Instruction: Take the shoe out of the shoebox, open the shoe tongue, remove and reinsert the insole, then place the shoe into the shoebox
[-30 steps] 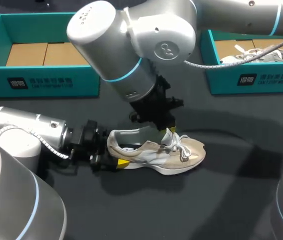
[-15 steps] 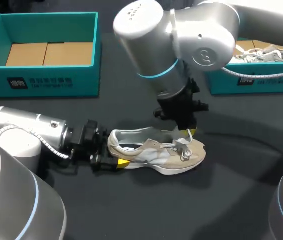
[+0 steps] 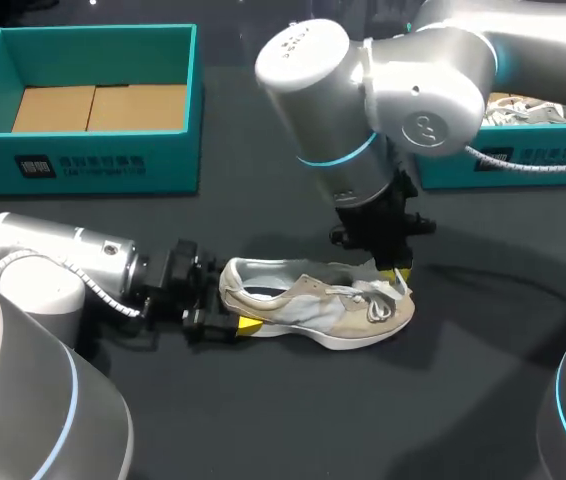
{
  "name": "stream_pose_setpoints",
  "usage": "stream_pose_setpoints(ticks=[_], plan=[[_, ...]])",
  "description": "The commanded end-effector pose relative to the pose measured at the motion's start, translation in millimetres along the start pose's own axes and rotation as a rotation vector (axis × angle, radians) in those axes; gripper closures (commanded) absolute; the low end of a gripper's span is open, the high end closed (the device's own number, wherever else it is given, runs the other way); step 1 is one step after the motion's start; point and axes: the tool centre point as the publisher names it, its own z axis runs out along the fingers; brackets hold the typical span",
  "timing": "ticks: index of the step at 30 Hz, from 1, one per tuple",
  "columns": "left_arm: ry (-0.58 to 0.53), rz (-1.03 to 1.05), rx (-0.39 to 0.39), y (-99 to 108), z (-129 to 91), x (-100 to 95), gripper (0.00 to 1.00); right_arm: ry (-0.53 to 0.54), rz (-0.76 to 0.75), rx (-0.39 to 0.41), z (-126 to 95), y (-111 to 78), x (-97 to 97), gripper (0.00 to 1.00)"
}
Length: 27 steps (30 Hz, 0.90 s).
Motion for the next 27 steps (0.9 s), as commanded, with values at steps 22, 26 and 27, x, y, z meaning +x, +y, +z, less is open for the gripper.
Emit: stream_pose_setpoints(ticks=[22, 26, 27], plan=[[0.0, 0.0, 0.0, 5, -1, 0.4, 1.0, -0.056, 0.175, -0.156, -75, -5.3, -1.8, 0.58], [0.0, 0.0, 0.0, 5, -1, 0.4, 1.0, -0.054, 0.13, -0.207, -108, -8.2, 0.9, 0.58], [0.0, 0.0, 0.0, 5, -1, 0.4, 1.0, -0.056, 0.115, -0.214, -115, -9.1, 2.2, 0.58]])
